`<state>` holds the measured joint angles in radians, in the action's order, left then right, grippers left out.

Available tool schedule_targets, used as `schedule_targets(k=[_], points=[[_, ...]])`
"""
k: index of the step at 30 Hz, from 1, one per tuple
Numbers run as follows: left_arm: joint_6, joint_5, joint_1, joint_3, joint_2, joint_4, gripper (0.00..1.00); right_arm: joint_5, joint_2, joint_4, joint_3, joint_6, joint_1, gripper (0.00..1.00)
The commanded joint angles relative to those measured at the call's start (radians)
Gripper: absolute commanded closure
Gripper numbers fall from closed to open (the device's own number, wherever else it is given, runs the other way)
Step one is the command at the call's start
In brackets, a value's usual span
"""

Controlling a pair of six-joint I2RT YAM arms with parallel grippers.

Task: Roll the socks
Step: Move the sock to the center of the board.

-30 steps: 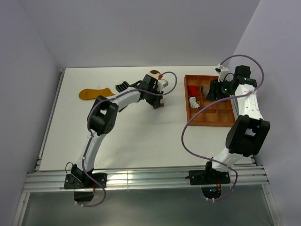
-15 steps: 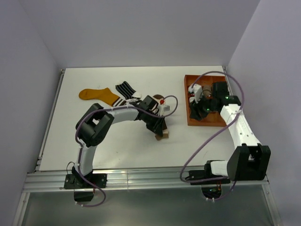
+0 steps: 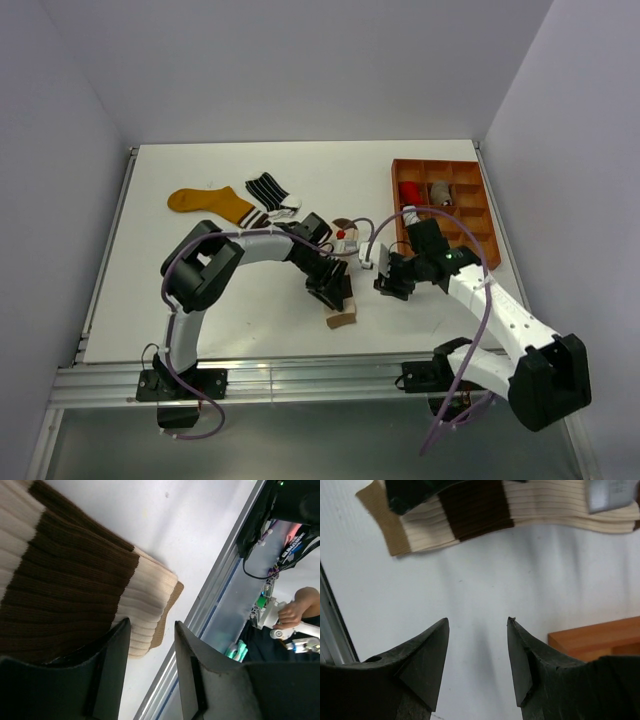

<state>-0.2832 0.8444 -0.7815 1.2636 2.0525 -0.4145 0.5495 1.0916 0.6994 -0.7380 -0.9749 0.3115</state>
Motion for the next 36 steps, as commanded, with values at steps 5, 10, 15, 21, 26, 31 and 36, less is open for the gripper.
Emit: schedule_targets(k=[5, 10, 15, 21, 26, 31, 36], points=[[0.019, 0.005, 0.077, 0.094, 0.049, -0.089, 0.53, -0.144, -0.166, -0.121, 0.124, 0.027, 0.213, 0.42], [-0.022, 0.056, 0.108, 0.118, 0.075, -0.063, 0.53, -0.267, -0.179, -0.274, 0.209, 0.087, 0.443, 0.42], [-0.069, 0.067, 0.117, 0.102, 0.017, -0.003, 0.53, -0.385, -0.09, -0.444, 0.267, 0.074, 0.596, 0.44], [-0.137, 0.068, 0.133, 0.088, -0.066, 0.078, 0.52, -0.444, 0.011, -0.572, 0.275, 0.025, 0.653, 0.46], [-0.188, 0.053, 0.154, 0.083, -0.104, 0.117, 0.54, -0.435, 0.065, -0.609, 0.267, 0.002, 0.658, 0.47], [-0.217, 0.047, 0.176, 0.077, -0.117, 0.138, 0.55, -0.399, 0.106, -0.609, 0.244, -0.008, 0.66, 0.49], [-0.249, 0.033, 0.176, 0.042, -0.104, 0.181, 0.56, -0.393, 0.175, -0.638, 0.23, -0.022, 0.66, 0.53]])
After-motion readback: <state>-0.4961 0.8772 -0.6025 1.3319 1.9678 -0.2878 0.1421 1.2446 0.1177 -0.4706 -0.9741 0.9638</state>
